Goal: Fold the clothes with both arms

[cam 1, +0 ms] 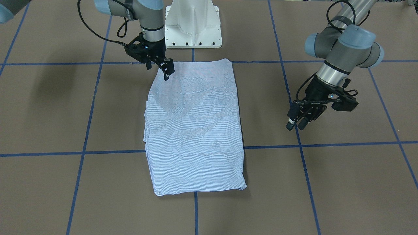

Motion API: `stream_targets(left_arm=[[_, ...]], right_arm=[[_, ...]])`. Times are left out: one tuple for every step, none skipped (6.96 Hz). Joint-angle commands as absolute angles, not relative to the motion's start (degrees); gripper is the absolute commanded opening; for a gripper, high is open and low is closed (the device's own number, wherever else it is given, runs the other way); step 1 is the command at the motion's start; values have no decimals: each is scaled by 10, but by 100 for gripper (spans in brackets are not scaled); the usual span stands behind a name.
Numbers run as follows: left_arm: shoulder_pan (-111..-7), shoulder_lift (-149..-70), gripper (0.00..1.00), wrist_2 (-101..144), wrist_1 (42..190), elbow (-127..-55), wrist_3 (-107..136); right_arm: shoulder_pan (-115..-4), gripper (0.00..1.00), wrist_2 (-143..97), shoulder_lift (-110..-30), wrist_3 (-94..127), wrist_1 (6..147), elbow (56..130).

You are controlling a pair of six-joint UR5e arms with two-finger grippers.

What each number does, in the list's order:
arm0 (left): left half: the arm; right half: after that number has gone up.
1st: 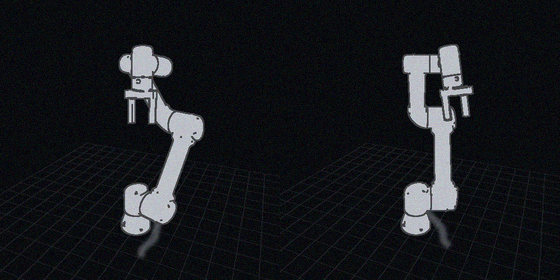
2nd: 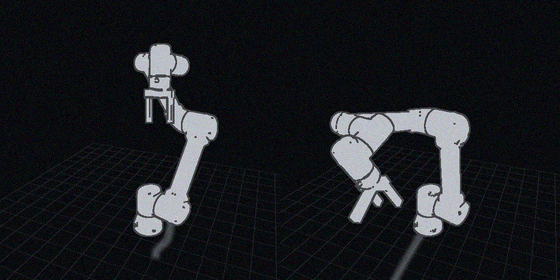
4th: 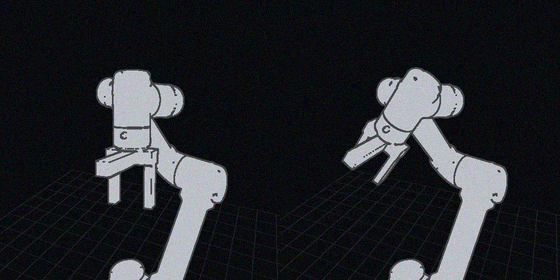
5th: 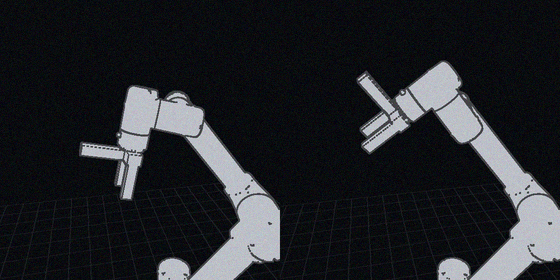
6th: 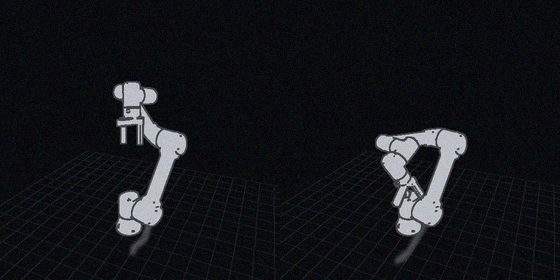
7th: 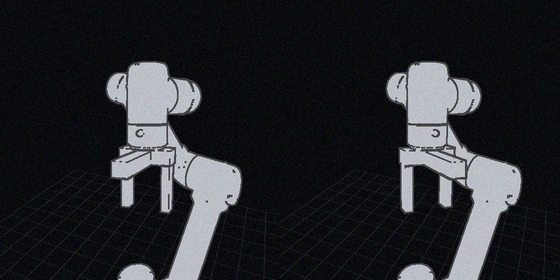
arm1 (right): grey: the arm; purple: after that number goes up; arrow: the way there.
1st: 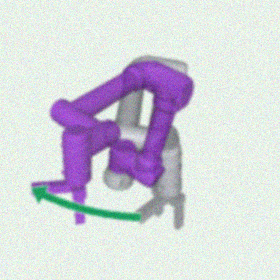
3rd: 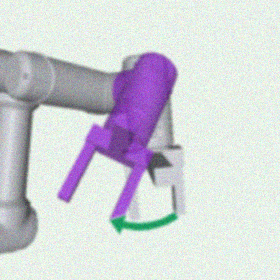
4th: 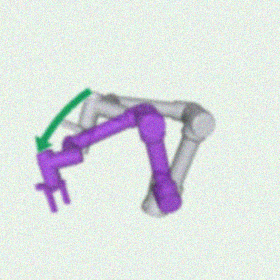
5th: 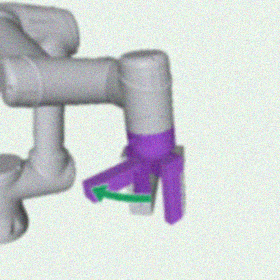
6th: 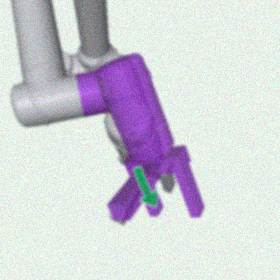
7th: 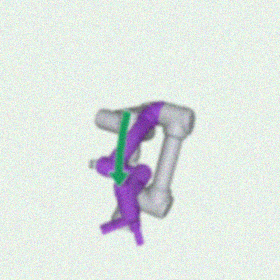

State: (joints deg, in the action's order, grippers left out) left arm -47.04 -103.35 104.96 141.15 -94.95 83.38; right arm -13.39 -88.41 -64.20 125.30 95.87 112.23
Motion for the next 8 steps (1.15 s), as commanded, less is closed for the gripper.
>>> stream_targets(left_arm=[[-469, -1034, 63, 1049, 1412, -950, 835], [-470, -1034, 63, 1049, 1412, -951, 835], [-469, -1034, 64, 1049, 1412, -951, 836], [-469, -1034, 64, 1048, 1412, -951, 836], [-470, -1034, 64, 1048, 1412, -951, 836], [-469, -1034, 64, 1047, 1412, -951, 836], [-470, -1034, 64, 1046, 1412, -951, 836], [-470, -1034, 64, 1045, 1412, -952, 836]], right_arm=[[-99, 99, -878, -643, 1382, 928, 1118], [-98, 99, -879, -646, 1398, 921, 1115], [-98, 98, -878, -648, 1405, 894, 1105], [-97, 98, -879, -648, 1437, 882, 1086], [-98, 98, -878, -646, 1456, 875, 1083], [-97, 98, -878, -646, 1469, 875, 1082], [-96, 97, -879, -644, 1472, 875, 1081], [-96, 96, -879, -645, 1472, 875, 1078]])
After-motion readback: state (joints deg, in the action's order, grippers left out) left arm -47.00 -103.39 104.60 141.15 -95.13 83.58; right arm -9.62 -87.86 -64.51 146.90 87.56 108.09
